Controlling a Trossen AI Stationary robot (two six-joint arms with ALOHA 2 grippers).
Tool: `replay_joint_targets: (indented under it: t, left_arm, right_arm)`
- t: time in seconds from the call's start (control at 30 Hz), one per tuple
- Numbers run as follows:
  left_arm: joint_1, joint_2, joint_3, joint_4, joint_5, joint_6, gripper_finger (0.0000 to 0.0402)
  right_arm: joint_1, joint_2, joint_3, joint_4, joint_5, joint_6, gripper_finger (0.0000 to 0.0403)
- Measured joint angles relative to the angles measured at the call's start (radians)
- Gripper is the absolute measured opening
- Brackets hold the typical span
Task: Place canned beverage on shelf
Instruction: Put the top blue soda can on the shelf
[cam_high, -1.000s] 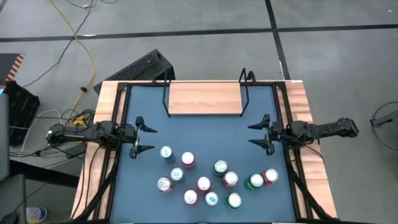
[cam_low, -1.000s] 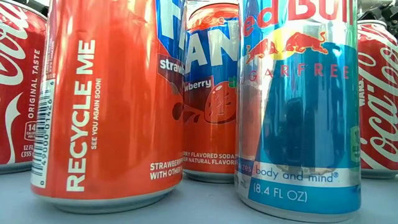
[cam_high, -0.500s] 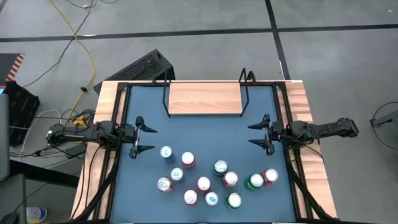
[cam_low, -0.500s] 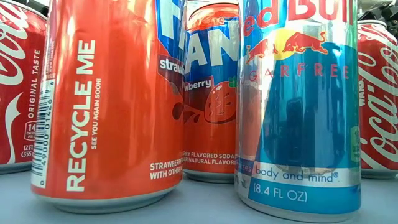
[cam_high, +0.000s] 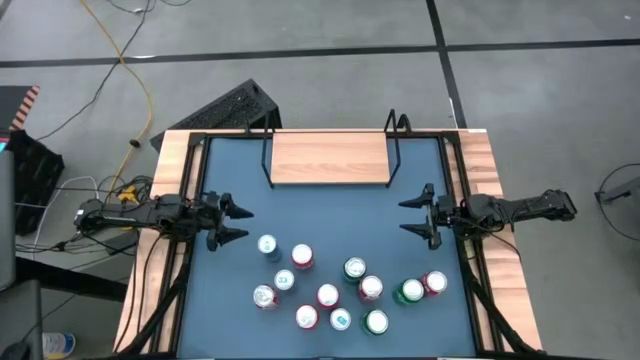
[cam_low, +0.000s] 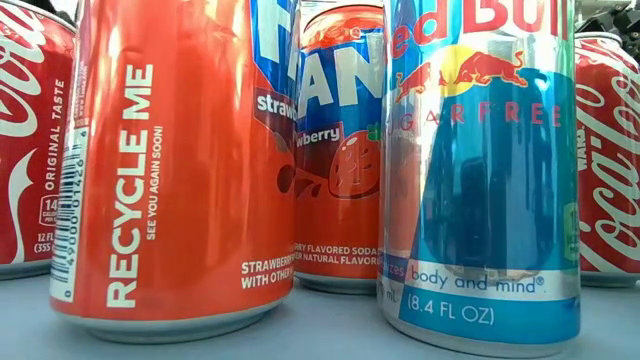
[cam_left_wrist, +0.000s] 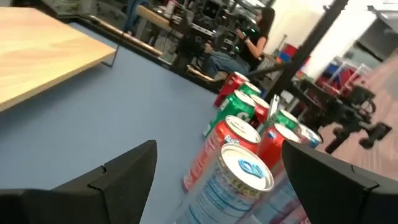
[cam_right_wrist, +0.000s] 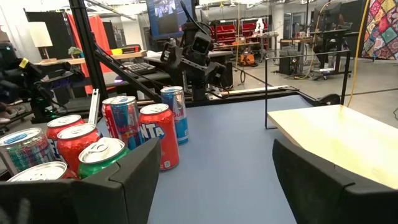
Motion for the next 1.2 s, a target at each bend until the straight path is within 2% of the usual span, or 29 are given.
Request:
replay_joint_targets:
  t: [0.07,0.2,0.33,0.67,0.83,1.03,1.2]
  left_arm:
    - [0.0,0.0,0.0,0.015,-0.071,-0.062,0.0329]
    - [0.001,0.0,0.0,0.023,-0.134,-0.168,0.0329]
    - [0.001,0.0,0.0,0.025,-0.138,-0.169,0.0329]
    - [0.0,0.0,0.0,0.041,-0.26,-0.144,0.0329]
    - [0.001,0.0,0.0,0.065,-0.398,-0.317,0.0329]
    - [0.001,0.0,0.0,0.193,-0.4,-0.412,0.0329]
    - [0.001,0.0,0.016,0.336,-0.408,-0.42,0.0329]
  right_arm:
    - [0.0,0.0,0.0,0.0,0.0,0.0,0.0302]
    - [0.0,0.0,0.0,0.0,0.0,0.0,0.0302]
    - [0.0,0.0,0.0,0.0,0.0,0.0,0.0302]
    - [0.0,0.0,0.0,0.0,0.0,0.0,0.0301]
    - [0.0,0.0,0.0,0.0,0.001,0.0,0.0302]
    - [0.0,0.0,0.0,0.001,0.02,0.0,0.0301]
    - [0.0,0.0,0.0,0.002,0.018,0.047,0.0301]
